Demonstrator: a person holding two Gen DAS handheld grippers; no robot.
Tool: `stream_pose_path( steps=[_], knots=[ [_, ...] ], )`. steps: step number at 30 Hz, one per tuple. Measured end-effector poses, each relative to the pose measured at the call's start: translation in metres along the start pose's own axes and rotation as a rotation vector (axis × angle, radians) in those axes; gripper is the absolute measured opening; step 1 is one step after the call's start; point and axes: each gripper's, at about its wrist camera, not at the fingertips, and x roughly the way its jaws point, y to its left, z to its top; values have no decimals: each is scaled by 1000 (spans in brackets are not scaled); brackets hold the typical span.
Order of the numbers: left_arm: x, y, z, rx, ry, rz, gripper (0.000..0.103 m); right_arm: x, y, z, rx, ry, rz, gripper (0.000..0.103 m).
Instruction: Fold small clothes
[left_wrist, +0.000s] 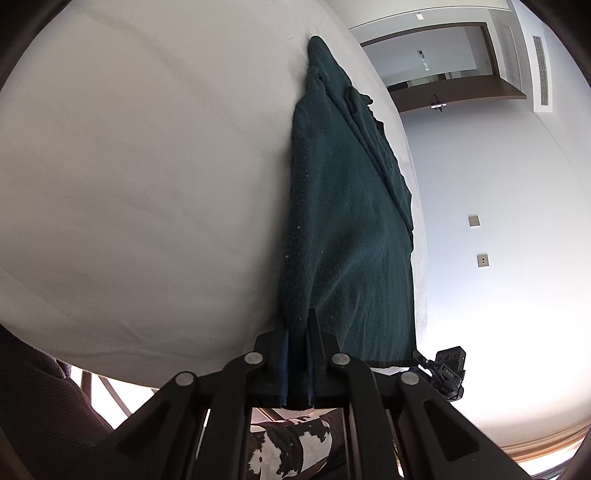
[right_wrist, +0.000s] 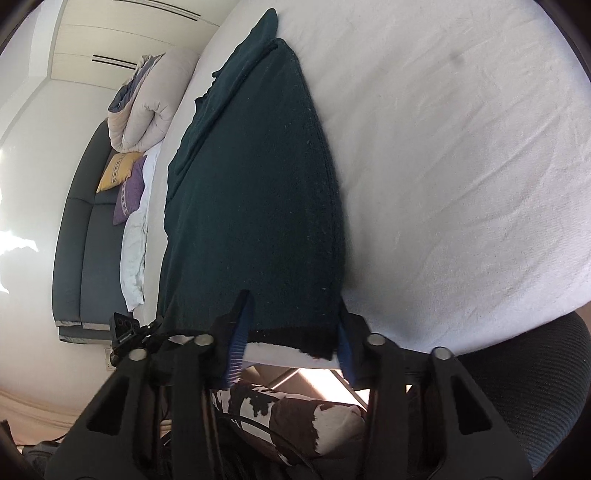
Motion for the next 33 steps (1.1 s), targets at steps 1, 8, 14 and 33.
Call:
stream_pose_path(
  steps=[1,8,14,33],
  knots=[
    [-1,-1,0,5,-2,-2,7,0,-1,-1,-2,3,-5,28],
    [-7,-7,-1,28,-12,-23,6,-4,0,-2,-25,-18,-15,7],
    [-22,-24,6,53,-40,-99,6,-16,20,6,-60,-65,56,5],
    [-17,-86,155,4,-185,-240,6,-7,120,200,-76,-260,217,5]
  ],
)
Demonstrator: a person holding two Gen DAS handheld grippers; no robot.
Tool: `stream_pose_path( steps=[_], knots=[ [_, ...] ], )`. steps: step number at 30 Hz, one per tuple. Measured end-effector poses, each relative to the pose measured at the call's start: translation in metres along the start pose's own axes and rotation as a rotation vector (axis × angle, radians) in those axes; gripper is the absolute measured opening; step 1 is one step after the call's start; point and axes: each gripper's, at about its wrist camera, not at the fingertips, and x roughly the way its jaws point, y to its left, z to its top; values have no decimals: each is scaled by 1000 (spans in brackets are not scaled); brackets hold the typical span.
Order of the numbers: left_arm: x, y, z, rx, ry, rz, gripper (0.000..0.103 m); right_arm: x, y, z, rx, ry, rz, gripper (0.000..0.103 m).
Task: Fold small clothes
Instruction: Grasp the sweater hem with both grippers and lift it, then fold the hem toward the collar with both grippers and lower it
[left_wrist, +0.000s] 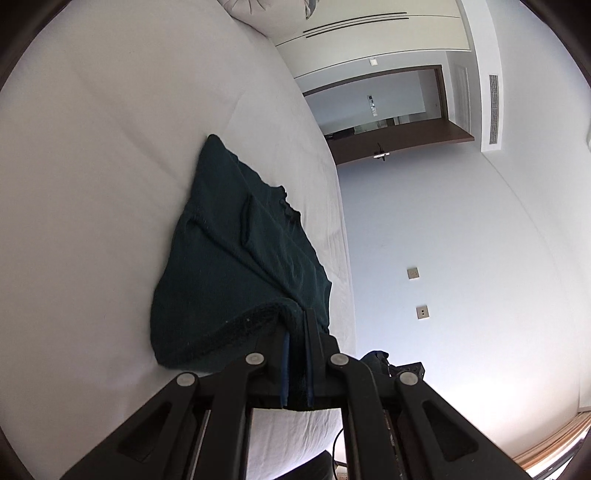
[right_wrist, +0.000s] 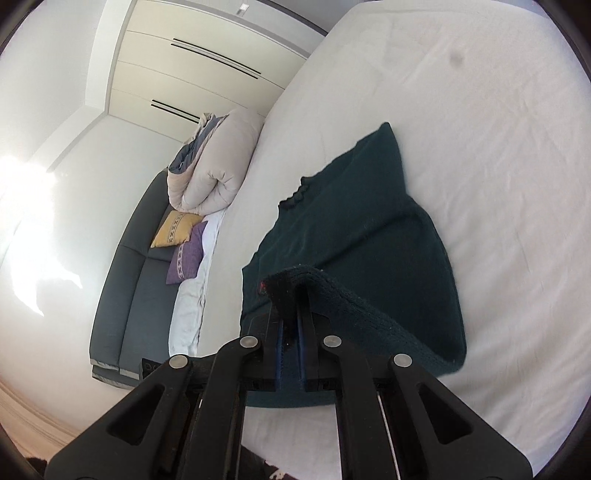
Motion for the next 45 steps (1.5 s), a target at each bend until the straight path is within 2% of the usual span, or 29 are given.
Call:
stream_pose_path(
  steps=[5,11,16,22,25,26,27,28,29,30,33,37,41,45],
  knots=[
    [35,-6,53,13,-14,18,6,47,8,62,1,-34,-37,5],
    [84,2,112,0,-19,61,6,104,-7,122,29,-55,-108,5],
    [120,25,143,-23,-22,117,6,151,-27,161,48,-68,-162,5],
    [157,49,163,-37,-12,182,7,200,-49,196,51,-67,-220,5],
    [172,63,162,-52,10,210,11,220,-71,201,118,-45,-272,9],
    [173,66,161,-62,10,196,18,224,-77,198,127,-42,-293,21],
    [170,68,159,-75,0,169,33,225,-79,198,125,-49,-302,45],
    [165,69,159,-82,-22,150,43,224,-79,198,116,-66,-273,57],
    [158,70,157,-85,-48,146,58,222,-77,198,105,-87,-227,73],
    [151,70,158,-87,-73,150,60,220,-74,198,94,-111,-226,79],
    [133,68,157,-96,-115,136,60,215,-71,194,88,-123,-249,79],
    [122,45,144,26,-130,193,60,203,-58,175,33,-134,-281,79],
    [135,31,125,125,-104,284,60,197,-40,132,-47,-110,-325,79],
    [156,23,102,240,-75,407,60,198,-28,111,-151,-116,-452,79]
  ],
)
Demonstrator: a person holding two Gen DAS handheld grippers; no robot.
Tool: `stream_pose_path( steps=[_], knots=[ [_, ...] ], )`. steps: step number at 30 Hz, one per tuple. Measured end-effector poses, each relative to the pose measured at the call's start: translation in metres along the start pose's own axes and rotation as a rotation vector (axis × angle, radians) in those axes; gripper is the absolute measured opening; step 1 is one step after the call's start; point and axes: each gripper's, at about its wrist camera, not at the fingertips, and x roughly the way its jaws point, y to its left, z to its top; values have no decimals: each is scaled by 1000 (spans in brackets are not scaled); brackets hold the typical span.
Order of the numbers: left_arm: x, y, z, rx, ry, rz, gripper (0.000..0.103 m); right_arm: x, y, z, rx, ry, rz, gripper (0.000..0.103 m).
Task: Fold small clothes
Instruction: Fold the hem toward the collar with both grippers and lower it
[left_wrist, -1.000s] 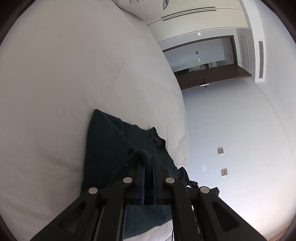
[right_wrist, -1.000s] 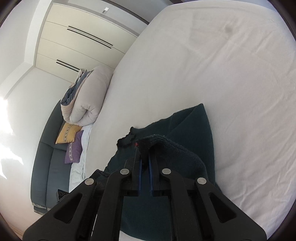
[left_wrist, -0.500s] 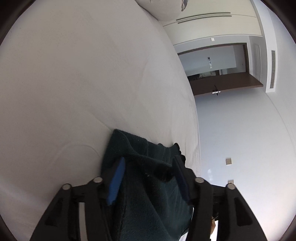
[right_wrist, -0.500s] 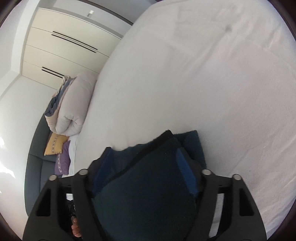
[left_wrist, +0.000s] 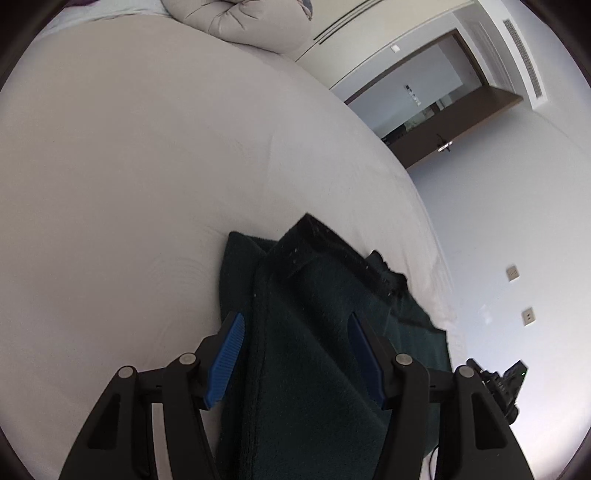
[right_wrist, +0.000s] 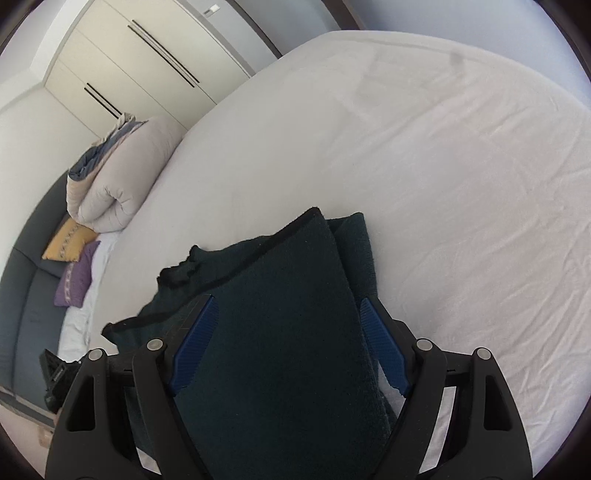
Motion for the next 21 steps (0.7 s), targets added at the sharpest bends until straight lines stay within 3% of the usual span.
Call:
stream_pose_path(
  steps=[2,4,6,7,9,11,14,17,19,21],
  knots=[
    [7,-1,-9,37,16,50,60,-4,2,-7,-41,-26,-78,79],
    [14,3,-15,69,39,122,60,3,-4,-15,-70,12,-125,79],
    [16,7,-19,68,52,118,59,9,-19,-26,-64,57,-156,70],
    [15,8,-20,79,57,127,56,6,-27,-29,-65,45,-156,67],
    [13,9,-20,94,67,176,38,5,-40,-27,-46,23,-142,58],
    [2,5,-19,92,34,200,37,3,-45,-26,-9,17,-126,58],
    [-7,-32,-4,214,-49,148,37,6,-44,-24,-3,11,-114,60],
    [15,-60,13,294,-29,110,37,2,-42,-28,-13,3,-83,60],
    [39,-66,27,322,-16,162,37,2,-39,-29,-24,-1,-65,60],
    [62,-57,39,275,8,193,37,4,-36,-30,-37,-4,-69,60]
  ],
)
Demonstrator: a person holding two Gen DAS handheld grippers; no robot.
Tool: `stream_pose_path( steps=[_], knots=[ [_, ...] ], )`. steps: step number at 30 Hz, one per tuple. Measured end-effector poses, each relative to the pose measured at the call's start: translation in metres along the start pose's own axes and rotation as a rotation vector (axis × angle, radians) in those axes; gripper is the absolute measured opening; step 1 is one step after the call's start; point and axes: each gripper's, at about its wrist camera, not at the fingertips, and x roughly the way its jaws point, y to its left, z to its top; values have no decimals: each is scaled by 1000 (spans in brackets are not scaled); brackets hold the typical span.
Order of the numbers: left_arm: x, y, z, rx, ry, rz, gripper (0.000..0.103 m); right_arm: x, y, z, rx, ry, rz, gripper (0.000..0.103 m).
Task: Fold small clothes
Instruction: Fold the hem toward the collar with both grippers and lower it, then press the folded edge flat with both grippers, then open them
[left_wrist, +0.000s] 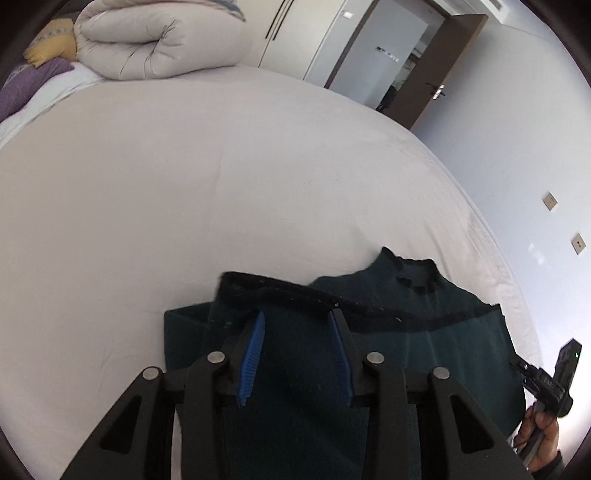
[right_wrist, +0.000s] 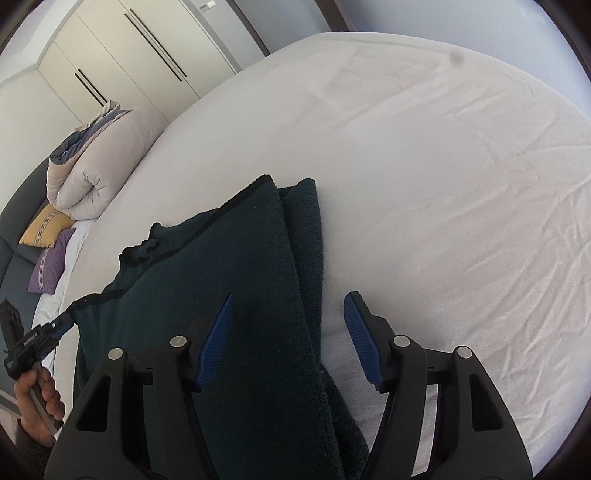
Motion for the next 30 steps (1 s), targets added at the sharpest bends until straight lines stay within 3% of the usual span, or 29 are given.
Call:
stream_pose_path(
  steps=[2,5,7,8,9,10,11,12,14,16,20,23,27,28,29,30],
  knots=[
    [22,20,1,-68,48,71,35,2,0,0,-3,-7,3,60],
    [17,48,-9,-180,23,7,18,-1,-7,2,7,-13,16,60],
    [2,55,-17,-209,-7,-13,16,-3,-12,4,36,-24,19,60],
    [-7,56,-23,-220,-27,-10,21,-6,-16,5,59,-33,25,60],
    [-18,56,-30,-220,-45,9,43,-11,-20,5,83,-43,32,60],
    [-29,54,-37,-210,-62,13,55,-16,-23,5,107,-55,44,60],
    [-39,51,-46,-196,-75,13,75,-23,-26,3,121,-64,55,60],
    [-48,49,-54,-181,-89,16,89,-29,-26,2,126,-67,70,60],
    [-59,36,-70,-145,-80,23,92,-39,-24,-4,115,-60,90,60],
    [-66,33,-84,-129,-49,-19,91,-47,-19,-12,80,-47,94,60],
    [-62,31,-107,-110,42,-34,56,-56,-12,-30,14,-9,71,60],
    [-61,26,-121,-68,52,18,45,-59,-13,-43,-12,22,62,60],
    [-68,36,-129,-80,46,23,20,-64,-11,-56,-63,32,42,59],
    [-70,37,-130,-80,43,22,18,-64,-11,-59,-74,36,34,59],
    [-71,37,-131,-75,41,26,15,-64,-13,-60,-80,40,25,54],
    [-73,36,-132,-68,36,31,13,-64,-15,-61,-83,44,13,38]
  ],
)
